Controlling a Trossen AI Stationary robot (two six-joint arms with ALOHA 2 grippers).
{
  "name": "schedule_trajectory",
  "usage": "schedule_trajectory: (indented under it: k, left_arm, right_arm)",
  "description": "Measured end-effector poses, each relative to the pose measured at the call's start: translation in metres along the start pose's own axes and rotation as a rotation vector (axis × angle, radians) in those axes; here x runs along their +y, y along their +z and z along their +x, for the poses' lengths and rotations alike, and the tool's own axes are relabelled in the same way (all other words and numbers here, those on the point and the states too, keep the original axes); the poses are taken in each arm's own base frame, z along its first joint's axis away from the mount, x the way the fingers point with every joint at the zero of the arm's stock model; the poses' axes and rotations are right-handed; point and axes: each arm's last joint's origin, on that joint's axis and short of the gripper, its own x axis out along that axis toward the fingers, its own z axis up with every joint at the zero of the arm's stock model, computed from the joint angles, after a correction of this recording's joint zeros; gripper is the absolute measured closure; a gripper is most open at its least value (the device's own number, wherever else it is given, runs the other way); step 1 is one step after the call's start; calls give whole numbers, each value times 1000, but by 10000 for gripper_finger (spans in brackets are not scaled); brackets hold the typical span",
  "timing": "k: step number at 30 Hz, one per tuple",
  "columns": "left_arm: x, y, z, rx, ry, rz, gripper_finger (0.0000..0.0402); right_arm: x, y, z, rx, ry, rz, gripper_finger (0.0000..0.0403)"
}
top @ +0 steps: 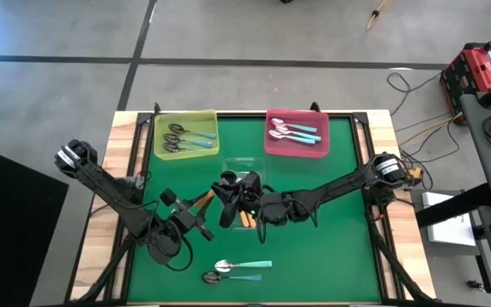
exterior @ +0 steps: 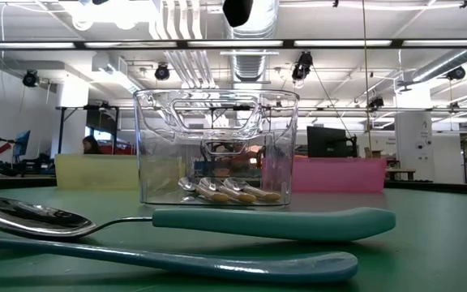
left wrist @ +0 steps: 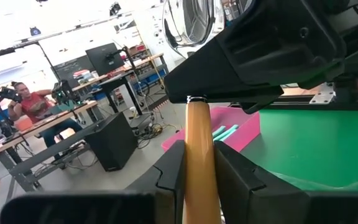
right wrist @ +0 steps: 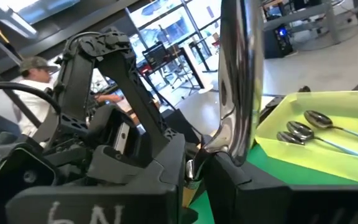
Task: Sort silverware by color (type)
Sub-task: Put the yellow spoon into the transparent bin
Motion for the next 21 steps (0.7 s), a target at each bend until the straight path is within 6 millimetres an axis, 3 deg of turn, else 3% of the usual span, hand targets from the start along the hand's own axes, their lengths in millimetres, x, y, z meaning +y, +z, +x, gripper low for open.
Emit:
schedule_trajectory:
  k: [6,16,21]
  left_arm:
    - [0,0,0,0,3,-17,336]
    - [0,2,-5,-5,-39,27,201]
    - [10,12,-18,-22,-92,41,181]
  right_arm:
    - [0,0,0,-2,7,-24,370]
    - [-5,-1,-2,51,-33,-114,371]
    - [-12,16,-7,141,-63,-164,371]
